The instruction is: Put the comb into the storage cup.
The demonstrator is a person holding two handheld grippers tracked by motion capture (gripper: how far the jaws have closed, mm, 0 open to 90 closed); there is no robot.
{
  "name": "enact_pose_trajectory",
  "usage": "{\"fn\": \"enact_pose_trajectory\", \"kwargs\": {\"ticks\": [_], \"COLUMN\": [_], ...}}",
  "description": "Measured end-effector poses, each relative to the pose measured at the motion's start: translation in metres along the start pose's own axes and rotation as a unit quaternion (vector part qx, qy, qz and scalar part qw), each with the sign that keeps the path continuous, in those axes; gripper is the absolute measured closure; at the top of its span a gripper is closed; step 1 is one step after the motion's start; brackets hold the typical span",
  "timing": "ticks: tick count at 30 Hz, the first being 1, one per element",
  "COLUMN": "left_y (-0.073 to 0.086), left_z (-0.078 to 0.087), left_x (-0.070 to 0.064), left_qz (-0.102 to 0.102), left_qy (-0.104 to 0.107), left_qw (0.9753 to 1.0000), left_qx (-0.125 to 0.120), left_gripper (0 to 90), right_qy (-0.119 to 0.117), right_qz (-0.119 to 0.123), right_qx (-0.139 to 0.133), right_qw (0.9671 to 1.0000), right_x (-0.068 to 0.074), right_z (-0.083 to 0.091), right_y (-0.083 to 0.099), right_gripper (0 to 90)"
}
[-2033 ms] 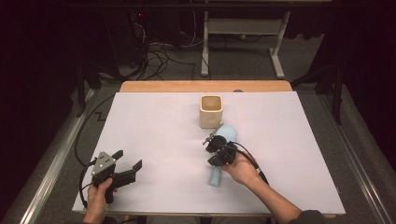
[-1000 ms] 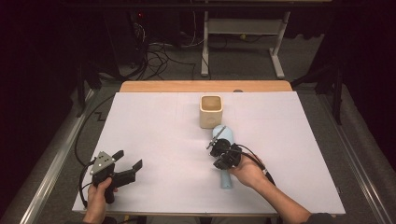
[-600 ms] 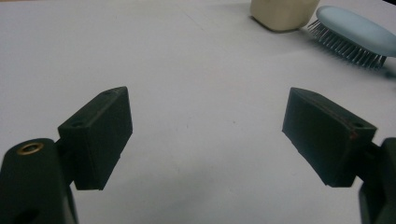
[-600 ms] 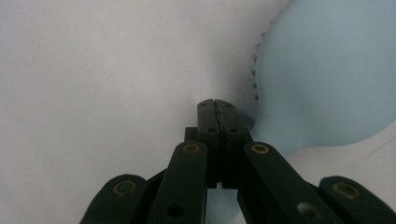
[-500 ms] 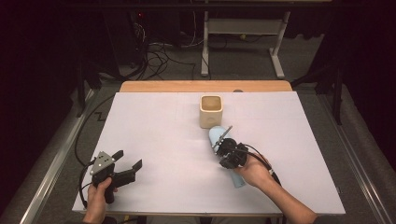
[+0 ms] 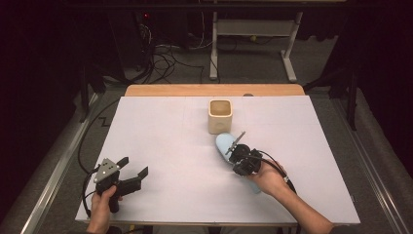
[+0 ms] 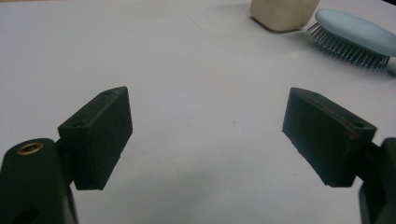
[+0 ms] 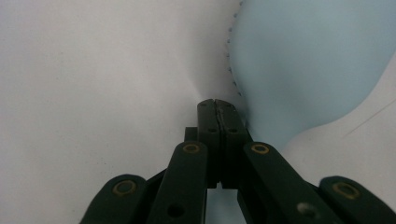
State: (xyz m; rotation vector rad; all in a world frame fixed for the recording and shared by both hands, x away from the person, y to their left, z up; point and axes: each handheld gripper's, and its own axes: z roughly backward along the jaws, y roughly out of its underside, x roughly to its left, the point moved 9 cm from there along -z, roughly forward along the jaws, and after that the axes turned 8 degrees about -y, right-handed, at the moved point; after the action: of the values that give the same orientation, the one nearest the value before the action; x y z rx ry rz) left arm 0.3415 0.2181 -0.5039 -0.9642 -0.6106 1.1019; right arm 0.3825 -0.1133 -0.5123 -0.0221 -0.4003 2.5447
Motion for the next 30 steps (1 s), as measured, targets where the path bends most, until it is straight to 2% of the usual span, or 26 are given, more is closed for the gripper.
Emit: {"fn": "enact_pose_trajectory", "kwargs": {"ticks": [9, 18, 22, 30], "left_y": [0.0002, 0.0004, 0.0004, 0.0003], "left_z": [0.0000, -0.0002, -0.0001, -0.0002], "left_x": [-0.0002, -0.0003, -0.0005, -0.0004], "left_qz": [-0.001, 0.000, -0.001, 0.000], "left_qy": [-0.001, -0.001, -0.001, -0.001], "left_qw": [1.0000, 1.0000, 1.0000, 1.0000], "left_qx": [0.001, 0.002, 0.002, 0.001], "left_gripper": [16.9, 16.9, 16.9, 16.9], "right_qy": [0.007, 0.004, 0.000, -0.021], "right_qz": [-0.008, -0.014, -0.013, -0.018], "right_qx": [-0.009, -0.019, -0.022, -0.044], "right_qw": [0.9999, 0.9997, 0.9997, 0.9986], "right_x": [-0.0080, -0.0085, -0.0071, -0.0016], "right_z": [0.0033, 0.0041, 0.0029, 0.0056], "right_y": [0.0069, 0.0097, 0.0089, 0.0074], "right_gripper": [90.0, 90.0, 90.0, 84.0]}}
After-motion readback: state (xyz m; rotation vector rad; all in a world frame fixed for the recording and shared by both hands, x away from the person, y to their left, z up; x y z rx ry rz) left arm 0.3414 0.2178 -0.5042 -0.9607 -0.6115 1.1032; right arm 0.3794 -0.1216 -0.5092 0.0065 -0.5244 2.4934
